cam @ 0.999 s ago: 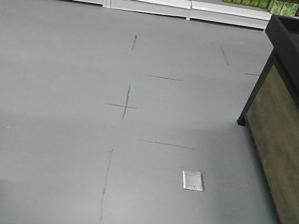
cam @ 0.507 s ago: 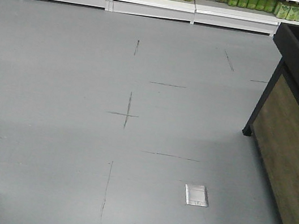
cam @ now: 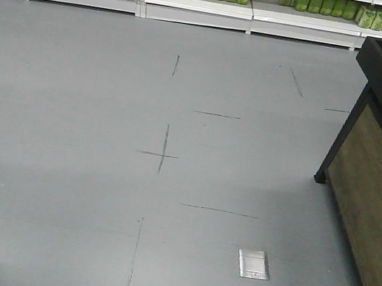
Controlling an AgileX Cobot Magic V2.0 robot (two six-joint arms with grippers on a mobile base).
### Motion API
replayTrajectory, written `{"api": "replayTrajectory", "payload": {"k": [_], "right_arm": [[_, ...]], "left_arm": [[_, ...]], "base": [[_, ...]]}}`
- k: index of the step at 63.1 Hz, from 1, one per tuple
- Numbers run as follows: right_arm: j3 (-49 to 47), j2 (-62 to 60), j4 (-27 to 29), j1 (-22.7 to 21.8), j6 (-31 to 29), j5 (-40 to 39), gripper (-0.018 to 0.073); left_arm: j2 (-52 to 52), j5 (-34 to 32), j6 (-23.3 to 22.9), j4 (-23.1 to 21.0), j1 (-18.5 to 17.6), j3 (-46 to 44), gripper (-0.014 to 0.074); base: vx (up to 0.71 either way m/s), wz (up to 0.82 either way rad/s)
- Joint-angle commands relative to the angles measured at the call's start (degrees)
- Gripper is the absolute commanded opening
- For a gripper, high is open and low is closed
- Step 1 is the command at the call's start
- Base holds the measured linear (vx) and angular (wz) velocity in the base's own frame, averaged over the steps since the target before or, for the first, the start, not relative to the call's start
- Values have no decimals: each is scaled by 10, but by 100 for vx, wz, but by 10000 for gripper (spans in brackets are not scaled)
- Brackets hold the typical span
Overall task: Pick three apples into basket with both arms
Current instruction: 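Drive the base forward along the aisle toward the fruit display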
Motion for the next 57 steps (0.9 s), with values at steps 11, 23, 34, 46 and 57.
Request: {"api": "replayTrajectory", "payload": {"k": [11, 23, 34, 46, 57], "right_arm": [[8, -8, -5, 0, -6, -43, -8], [8, -8, -5, 0, -6, -43, -8], [8, -8, -5, 0, -6, -43, -8], [8, -8, -5, 0, -6, -43, -8], [8, -8, -5, 0, -6, -43, -8]], "left_arm": [[-9, -45, -4, -4, -1, 3, -6], [-9, -45, -4, -4, -1, 3, -6], [-9, -45, -4, -4, -1, 3, -6], [-9, -45, -4, -4, -1, 3, -6], [-9, -45, -4, -4, -1, 3, -6]], "base": [[13, -3], [12, -9], [10, -17], [8, -24], [7, -27]]}}
